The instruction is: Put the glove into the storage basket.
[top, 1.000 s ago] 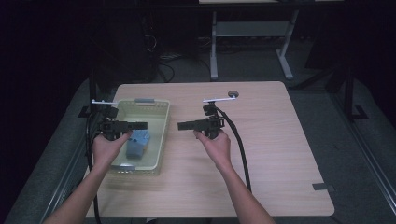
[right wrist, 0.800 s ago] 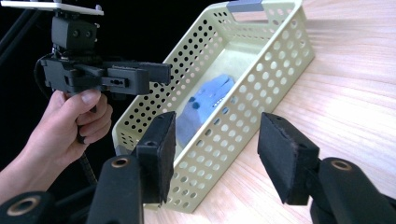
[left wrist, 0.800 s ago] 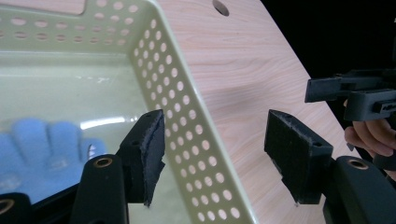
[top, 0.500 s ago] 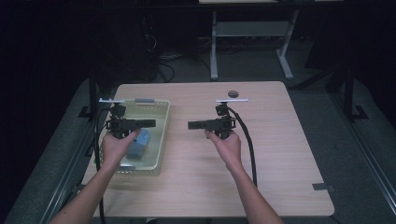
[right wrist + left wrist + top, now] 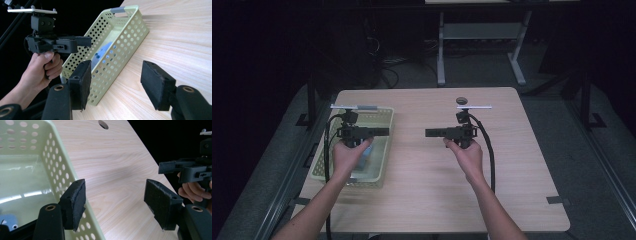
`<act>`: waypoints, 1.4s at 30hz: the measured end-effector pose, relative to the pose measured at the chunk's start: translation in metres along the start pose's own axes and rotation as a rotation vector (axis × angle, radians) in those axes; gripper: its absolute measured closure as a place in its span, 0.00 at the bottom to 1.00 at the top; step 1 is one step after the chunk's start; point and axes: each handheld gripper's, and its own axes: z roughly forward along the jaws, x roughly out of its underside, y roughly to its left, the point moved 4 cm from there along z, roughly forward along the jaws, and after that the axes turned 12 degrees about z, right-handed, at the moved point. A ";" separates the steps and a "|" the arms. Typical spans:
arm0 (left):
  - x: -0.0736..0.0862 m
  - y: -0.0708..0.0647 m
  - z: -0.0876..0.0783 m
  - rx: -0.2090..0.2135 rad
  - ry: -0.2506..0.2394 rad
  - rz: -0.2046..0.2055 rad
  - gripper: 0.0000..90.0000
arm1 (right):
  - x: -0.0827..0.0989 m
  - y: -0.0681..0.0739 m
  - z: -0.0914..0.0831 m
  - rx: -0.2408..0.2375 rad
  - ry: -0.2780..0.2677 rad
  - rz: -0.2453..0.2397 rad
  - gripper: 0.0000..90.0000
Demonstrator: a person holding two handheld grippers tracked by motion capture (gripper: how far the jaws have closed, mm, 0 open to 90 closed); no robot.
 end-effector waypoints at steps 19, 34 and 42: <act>-0.002 -0.030 0.017 0.009 0.021 0.079 0.36 | 0.000 -0.018 -0.033 0.003 -0.031 0.016 0.44; 0.002 -0.056 0.038 0.051 0.024 0.105 0.33 | 0.011 -0.037 -0.064 0.034 -0.058 0.031 0.43; 0.008 -0.065 0.044 0.069 0.028 0.117 0.33 | 0.020 -0.045 -0.077 0.041 -0.069 0.045 0.42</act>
